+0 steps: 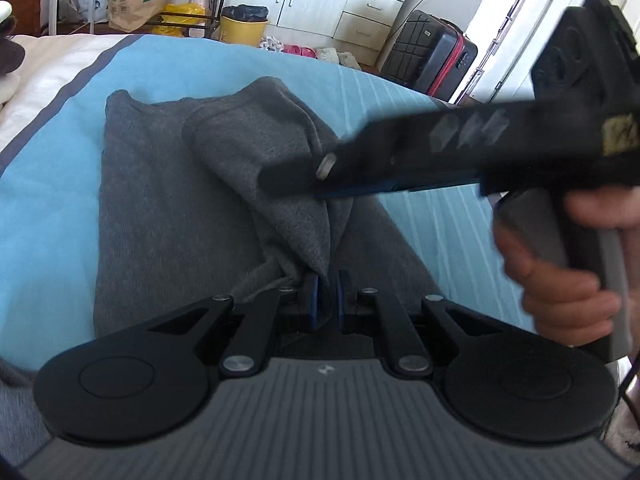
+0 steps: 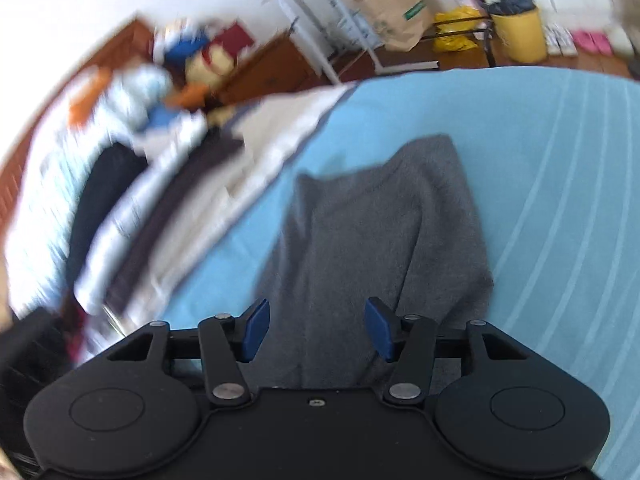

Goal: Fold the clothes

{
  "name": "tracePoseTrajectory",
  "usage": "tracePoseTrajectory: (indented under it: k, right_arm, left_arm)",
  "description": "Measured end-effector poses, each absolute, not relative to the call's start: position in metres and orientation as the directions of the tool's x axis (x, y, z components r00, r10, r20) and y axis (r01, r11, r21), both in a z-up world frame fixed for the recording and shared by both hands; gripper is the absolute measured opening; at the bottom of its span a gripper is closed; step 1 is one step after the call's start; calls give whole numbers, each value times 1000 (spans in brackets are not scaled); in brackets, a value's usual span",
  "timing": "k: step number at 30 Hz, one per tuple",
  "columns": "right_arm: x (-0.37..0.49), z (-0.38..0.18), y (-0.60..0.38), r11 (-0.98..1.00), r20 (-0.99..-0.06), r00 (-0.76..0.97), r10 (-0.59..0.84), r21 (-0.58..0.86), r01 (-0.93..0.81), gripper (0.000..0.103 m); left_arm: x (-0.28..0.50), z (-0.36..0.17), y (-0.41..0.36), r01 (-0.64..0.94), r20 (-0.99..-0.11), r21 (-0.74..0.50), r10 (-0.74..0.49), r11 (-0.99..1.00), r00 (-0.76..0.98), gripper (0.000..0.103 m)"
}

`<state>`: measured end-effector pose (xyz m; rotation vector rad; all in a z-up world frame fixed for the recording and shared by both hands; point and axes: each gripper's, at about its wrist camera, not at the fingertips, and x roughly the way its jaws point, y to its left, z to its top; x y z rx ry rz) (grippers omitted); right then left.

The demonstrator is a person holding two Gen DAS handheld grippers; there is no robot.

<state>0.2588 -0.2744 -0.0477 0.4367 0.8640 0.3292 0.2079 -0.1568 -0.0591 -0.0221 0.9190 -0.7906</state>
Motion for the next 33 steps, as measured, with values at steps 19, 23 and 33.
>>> tracePoseTrajectory:
  k: [19, 23, 33]
  right_arm:
    - [198, -52, -321, 889, -781, 597, 183, 390, 239, 10]
    - [200, -43, -327, 888, -745, 635, 203, 413, 201, 15]
    - [202, -46, -331, 920, -676, 707, 206, 381, 97, 15]
  left_arm:
    - [187, -43, -122, 555, -711, -313, -578, 771, 402, 13]
    - [192, -29, -125, 557, -673, -320, -597, 767, 436, 25]
    - [294, -54, -149, 334, -740, -519, -609, 787, 285, 32]
